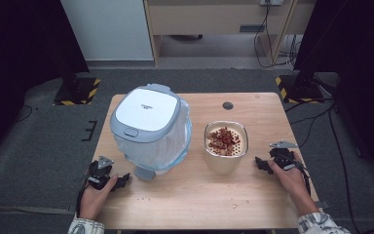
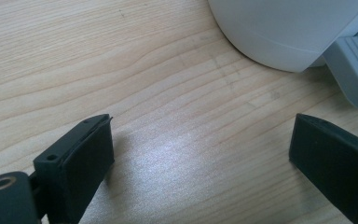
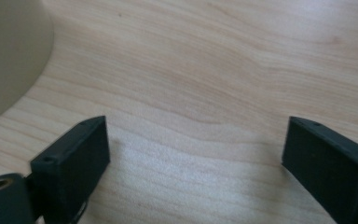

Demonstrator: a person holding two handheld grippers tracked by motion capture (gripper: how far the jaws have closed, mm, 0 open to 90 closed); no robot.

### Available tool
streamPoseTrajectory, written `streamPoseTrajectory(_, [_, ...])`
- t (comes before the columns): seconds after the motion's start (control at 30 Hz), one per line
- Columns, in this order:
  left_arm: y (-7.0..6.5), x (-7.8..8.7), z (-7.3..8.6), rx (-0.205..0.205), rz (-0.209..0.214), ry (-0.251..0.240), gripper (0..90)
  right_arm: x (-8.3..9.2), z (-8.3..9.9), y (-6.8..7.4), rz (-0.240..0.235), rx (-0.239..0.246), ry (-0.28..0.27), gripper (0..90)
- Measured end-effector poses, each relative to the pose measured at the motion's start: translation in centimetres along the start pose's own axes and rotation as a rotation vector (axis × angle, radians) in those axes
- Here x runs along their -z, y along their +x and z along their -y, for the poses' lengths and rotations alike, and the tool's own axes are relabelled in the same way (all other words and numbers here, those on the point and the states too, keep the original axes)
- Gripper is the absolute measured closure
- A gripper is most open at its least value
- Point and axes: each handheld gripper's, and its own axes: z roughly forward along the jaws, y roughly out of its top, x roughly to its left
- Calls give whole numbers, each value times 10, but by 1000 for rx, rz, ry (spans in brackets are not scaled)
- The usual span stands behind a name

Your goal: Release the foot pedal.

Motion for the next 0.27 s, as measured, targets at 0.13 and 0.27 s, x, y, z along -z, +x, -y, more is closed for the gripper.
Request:
streamPoseTrajectory(0.13, [0,0,0,0,1,-2,50,-2,3,2,-21,-38,-20,67])
streamPoseTrajectory(0.27, [-1,-1,0,-3,3,-4,37,-2,3,3,-25,-44,-15,57])
